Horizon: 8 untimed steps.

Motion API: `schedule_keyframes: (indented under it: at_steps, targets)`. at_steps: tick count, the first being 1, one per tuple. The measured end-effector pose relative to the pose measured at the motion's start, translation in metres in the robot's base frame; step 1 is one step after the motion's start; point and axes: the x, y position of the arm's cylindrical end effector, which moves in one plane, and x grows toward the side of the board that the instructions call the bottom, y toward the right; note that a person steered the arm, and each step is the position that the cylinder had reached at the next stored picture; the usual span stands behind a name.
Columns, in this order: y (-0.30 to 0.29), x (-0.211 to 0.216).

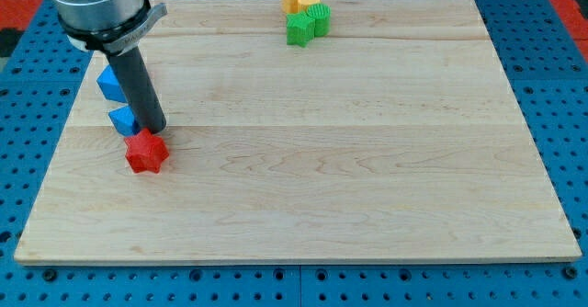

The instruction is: Slide the green star towards down

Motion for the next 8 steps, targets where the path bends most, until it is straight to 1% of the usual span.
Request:
schedule_keyframes:
  at_steps: [1,3,4,5,7,8]
  targets:
    - [0.034,0.006]
    - [0.039,0.012]
    - [0.039,0.024]
    - [0.045,0.011]
    - [0.159,-0.097]
    - [0.221,-0.141]
